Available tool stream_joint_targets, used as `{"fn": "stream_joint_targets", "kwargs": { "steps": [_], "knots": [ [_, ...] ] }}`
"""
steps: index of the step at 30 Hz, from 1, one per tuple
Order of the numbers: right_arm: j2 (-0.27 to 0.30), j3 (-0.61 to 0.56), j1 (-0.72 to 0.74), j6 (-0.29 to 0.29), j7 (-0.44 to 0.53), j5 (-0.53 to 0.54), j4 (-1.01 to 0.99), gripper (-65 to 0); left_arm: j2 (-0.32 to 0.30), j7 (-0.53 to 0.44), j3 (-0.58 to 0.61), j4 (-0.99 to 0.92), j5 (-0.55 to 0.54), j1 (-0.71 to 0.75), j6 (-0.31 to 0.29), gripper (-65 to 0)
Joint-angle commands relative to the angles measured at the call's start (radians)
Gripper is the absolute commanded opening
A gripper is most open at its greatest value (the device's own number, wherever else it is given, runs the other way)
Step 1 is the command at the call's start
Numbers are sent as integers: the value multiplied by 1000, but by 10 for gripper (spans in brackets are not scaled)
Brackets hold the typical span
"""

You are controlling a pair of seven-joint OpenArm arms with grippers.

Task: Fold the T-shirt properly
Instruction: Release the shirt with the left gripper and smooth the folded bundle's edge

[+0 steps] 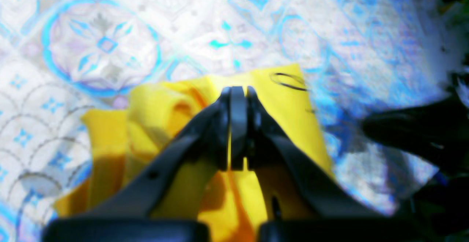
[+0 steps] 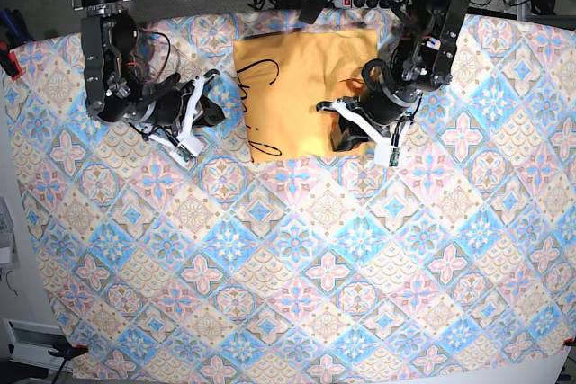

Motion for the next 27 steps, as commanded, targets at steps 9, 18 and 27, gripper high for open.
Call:
{"fn": "stream_joint_targets", "kwargs": {
  "steps": [9, 18, 27],
  "knots": [
    [6, 5, 12, 3, 19, 16, 16, -639, -72, -22, -96, -48, -5, -7, -8, -650],
    [6, 5, 12, 3, 19, 19, 21, -639, -111, -22, -143, -79, -4, -27, -9, -650],
    [9, -3, 14, 3, 19, 16, 24, -622, -102, -21, -138, 194, -13, 103, -11, -650]
  ]
}}
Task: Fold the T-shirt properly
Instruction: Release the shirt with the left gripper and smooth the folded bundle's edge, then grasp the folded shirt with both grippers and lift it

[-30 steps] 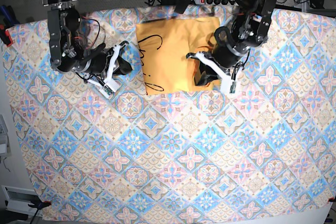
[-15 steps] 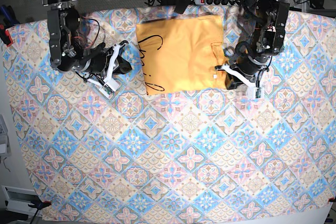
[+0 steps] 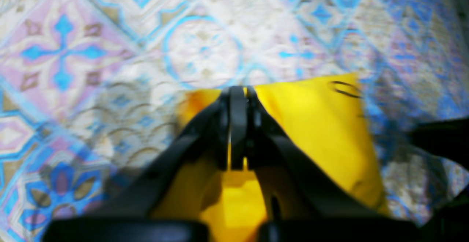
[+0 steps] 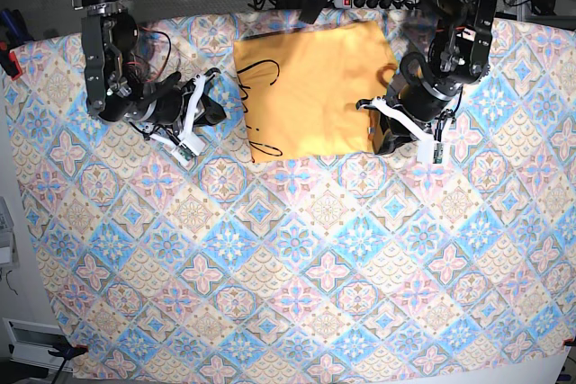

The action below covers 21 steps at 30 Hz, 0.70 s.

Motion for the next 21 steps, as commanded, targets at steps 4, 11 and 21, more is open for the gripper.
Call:
{"fn": "stream_joint_targets", "kwargs": {
  "steps": [4, 11, 21],
  "knots": [
    [7, -8, 45, 3, 19, 19, 49, -549, -9, -14, -2, 46, -31, 57, -2, -650],
    [5, -132, 167, 3, 35, 19, 70, -525, -46, -11, 54, 48, -110, 140, -2, -650],
    [2, -348, 296, 3, 99, -87, -88, -525, -103, -11, 207, 48, -102, 169, -2, -650]
  ]
}}
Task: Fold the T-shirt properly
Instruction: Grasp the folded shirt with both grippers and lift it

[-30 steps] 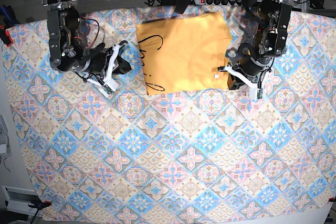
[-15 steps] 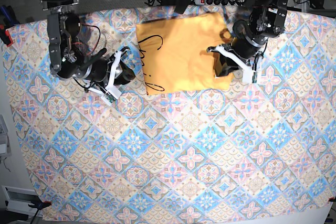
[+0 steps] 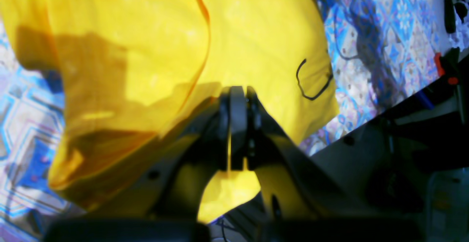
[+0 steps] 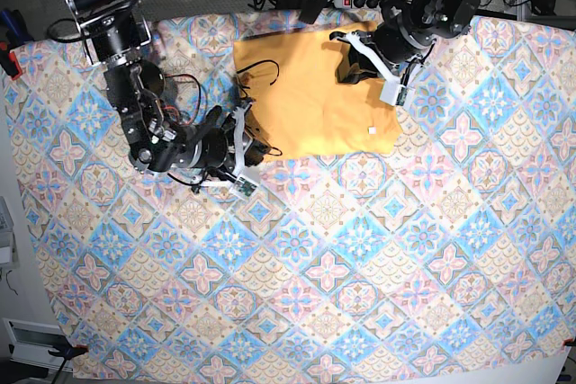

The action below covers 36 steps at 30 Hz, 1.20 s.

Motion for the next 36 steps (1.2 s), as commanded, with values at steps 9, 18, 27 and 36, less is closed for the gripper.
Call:
{"fn": "stream_joint_targets", "kwargs": {
  "steps": [9, 18, 27, 36],
  "knots": [
    [-95, -173, 87, 6, 120, -239, -140, -525, -10, 39, 1, 13, -1, 15, -10, -650],
    [-166, -181, 122, 6, 196, -397, -198, -525, -2, 42, -1, -97, 106, 7, -10, -650],
    [-175, -186, 174, 6, 338, -417, -368, -546, 16, 42, 15, -108, 119, -21, -10, -650],
    [-144, -190, 168, 6, 328, -419, -411, -639, 19, 40, 42, -235, 197, -120, -7, -650]
  ]
}}
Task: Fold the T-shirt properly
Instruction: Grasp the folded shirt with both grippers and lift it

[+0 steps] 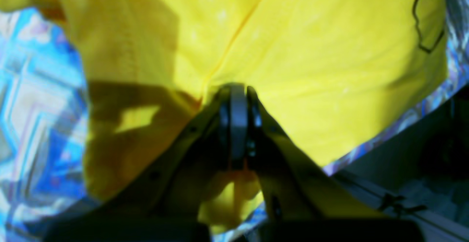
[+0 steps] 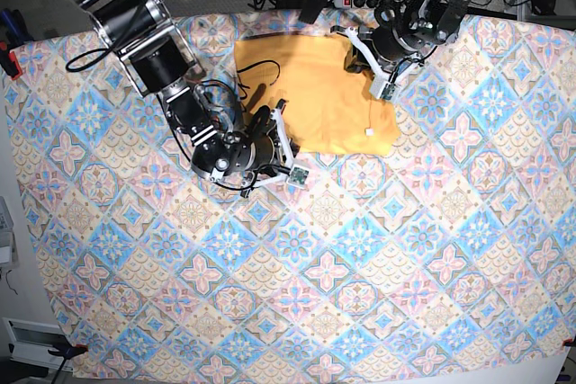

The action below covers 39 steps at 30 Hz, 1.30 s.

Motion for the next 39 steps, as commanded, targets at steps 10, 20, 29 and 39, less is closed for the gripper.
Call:
{"fn": "stream_joint_targets", "kwargs": {
  "steps": [10, 20, 29, 39],
  "knots": [
    [140, 12, -78, 3, -95, 3, 209, -639, 0, -8, 21, -142, 23, -221, 21, -650],
    [257, 13, -204, 3, -99, 5, 368, -640, 47, -105, 146, -318, 25, -442, 25, -650],
    [283, 36, -255, 3, -99, 6, 474, -643, 118, -107, 138, -303, 149, -488, 25, -650],
    [275, 244, -378, 3, -99, 11, 664, -640, 39, -102, -26, 7, 155, -307, 28, -650]
  ]
}}
